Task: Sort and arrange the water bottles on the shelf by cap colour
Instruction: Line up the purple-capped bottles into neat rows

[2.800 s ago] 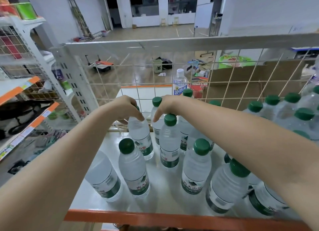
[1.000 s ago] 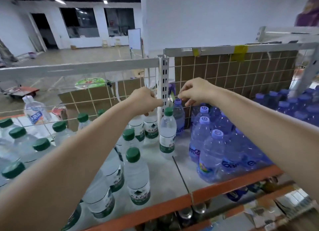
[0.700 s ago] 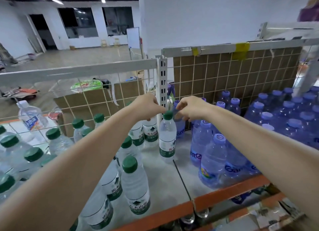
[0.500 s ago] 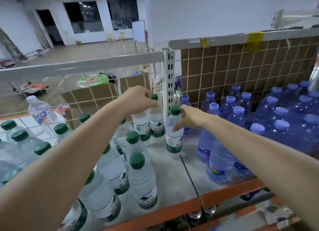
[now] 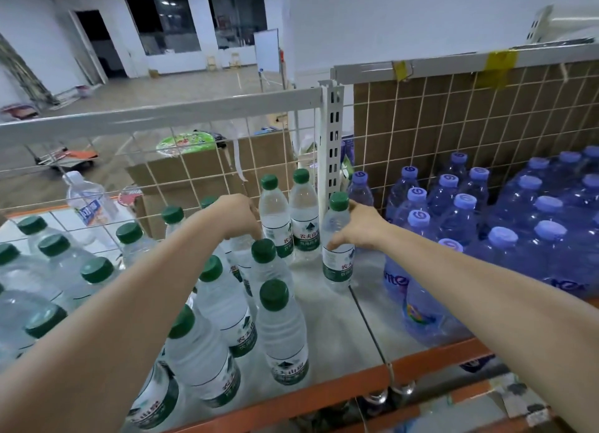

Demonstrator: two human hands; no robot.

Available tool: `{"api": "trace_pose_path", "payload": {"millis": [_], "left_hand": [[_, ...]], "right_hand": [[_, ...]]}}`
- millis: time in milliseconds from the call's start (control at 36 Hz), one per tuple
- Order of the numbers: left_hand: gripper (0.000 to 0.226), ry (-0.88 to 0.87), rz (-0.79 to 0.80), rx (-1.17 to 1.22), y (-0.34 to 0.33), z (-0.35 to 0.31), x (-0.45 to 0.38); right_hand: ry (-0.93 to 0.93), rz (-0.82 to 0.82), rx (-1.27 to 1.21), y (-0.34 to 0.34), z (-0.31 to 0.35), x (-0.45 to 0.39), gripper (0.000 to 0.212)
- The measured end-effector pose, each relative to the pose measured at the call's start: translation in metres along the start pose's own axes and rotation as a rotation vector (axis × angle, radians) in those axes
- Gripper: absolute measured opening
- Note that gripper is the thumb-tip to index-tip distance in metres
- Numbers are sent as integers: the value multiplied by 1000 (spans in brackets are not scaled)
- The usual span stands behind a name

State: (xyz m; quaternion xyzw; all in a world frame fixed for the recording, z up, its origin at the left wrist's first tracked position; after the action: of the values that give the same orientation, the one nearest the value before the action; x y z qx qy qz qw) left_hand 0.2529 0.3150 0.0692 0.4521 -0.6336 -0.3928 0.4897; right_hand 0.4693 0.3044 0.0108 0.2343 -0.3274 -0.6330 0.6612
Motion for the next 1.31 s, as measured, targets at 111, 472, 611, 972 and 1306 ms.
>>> {"api": "trace_pose_path", "payload": {"millis": [111, 472, 611, 972, 1306], "left_hand": [[22, -14, -18, 40, 3, 5, -6], [27, 4, -24, 56, 10, 9, -7], [34, -3, 46, 5, 13, 3, -4], [34, 6, 199, -17, 6, 1, -1], [18, -103, -80, -157, 33, -37, -15]], "right_hand": [[8, 0, 22, -7, 8, 1, 76], [22, 148, -11, -52, 57, 9, 78], [48, 112, 10, -64, 65, 5, 67], [47, 239, -27, -60, 70, 20, 61], [129, 87, -70, -14, 68, 37, 47]]}}
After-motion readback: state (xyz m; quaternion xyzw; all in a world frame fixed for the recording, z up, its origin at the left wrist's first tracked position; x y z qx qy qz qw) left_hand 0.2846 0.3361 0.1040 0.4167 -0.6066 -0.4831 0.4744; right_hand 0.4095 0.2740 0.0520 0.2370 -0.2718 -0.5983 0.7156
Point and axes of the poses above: each hand's wrist, its own x-axis away from the middle knuckle, its own y-axis out of the back of the hand, z = x × y, the point moved 5 cm from there along -x, towards the middle knuckle, and after that the axes turned 1 degree about -x, right-handed, at the moved point
